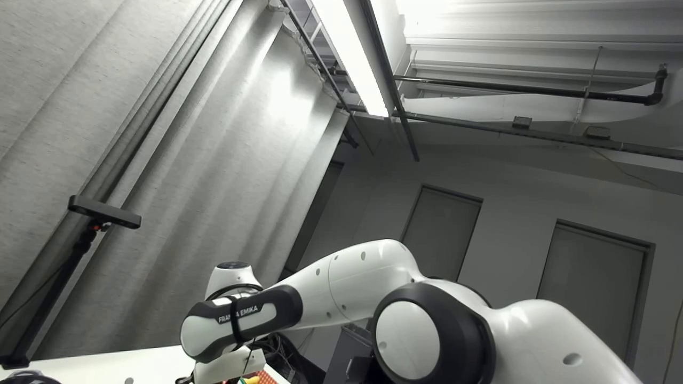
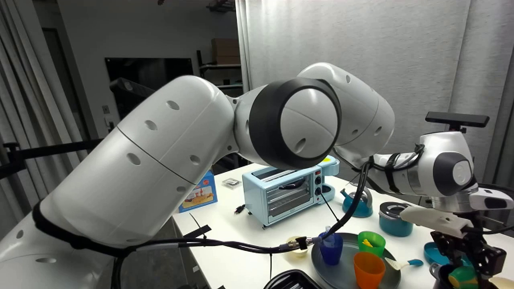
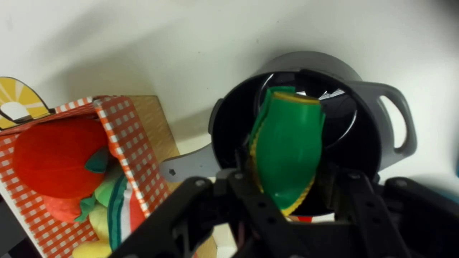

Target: Put a plush toy in the black pot

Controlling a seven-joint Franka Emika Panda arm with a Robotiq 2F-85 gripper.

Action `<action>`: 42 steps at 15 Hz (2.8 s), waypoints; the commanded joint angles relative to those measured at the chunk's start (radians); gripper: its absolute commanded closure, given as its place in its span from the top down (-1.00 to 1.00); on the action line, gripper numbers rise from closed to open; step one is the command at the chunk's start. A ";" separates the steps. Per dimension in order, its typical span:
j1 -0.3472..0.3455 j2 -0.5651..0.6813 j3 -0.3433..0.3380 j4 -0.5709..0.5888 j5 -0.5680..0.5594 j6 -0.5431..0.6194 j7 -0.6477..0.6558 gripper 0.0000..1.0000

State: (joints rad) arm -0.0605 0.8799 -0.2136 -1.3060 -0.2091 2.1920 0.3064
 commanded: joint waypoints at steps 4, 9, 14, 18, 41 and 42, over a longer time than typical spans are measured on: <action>-0.008 0.045 0.025 0.103 0.025 -0.076 -0.031 0.57; -0.029 0.035 0.018 0.080 0.022 -0.063 -0.046 1.00; -0.039 0.002 0.006 0.040 0.019 -0.064 -0.040 1.00; -0.037 -0.037 -0.001 -0.004 0.024 -0.062 -0.017 1.00; -0.019 -0.403 -0.031 -0.725 0.020 0.162 0.106 1.00; -0.022 -0.405 -0.035 -0.744 0.020 0.173 0.105 1.00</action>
State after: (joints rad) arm -0.0745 0.5280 -0.2383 -1.9546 -0.2069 2.3124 0.4063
